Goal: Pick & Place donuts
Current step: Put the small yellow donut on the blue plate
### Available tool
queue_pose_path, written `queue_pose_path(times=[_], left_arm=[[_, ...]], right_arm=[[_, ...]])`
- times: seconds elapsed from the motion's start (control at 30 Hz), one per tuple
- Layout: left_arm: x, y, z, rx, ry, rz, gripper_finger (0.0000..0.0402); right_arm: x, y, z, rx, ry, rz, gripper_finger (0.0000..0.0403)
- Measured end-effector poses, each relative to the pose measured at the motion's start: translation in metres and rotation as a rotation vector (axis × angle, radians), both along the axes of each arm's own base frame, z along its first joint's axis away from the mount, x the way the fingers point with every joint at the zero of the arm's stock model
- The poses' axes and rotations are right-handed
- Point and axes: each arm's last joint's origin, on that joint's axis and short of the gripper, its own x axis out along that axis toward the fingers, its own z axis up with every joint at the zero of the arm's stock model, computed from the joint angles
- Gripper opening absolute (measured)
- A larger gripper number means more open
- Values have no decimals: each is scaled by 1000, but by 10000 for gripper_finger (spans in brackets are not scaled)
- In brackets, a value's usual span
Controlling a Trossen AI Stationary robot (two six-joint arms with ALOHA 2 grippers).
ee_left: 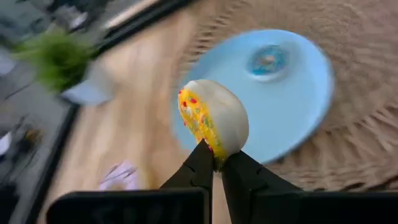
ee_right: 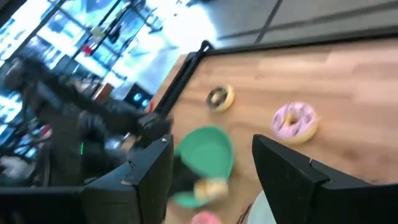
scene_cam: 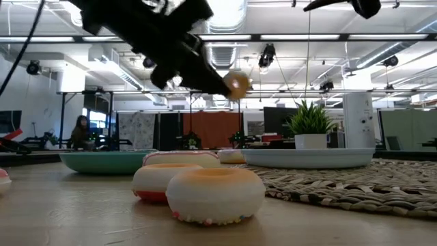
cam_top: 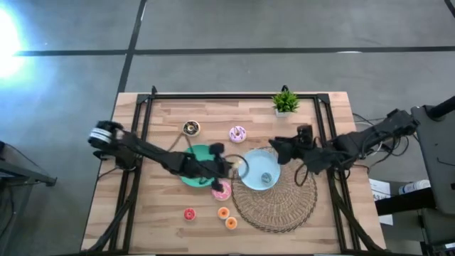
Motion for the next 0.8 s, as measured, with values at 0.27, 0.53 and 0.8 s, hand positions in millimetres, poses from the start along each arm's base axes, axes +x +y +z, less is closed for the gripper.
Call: queue_pose_path(times=[0.27,0.53,0.8], left_arm=[[55,-13,-25,215,149,-66,0],[85,-21,-43,387,267,-138,0],[90,-22,-47,386,351,-170,6]], right_arm=[[-6,-2,19,-22,-39,-18,211],[-14,4,32,-57,-82,-26,211],[-19,12,28,-54,-103,-28,211]])
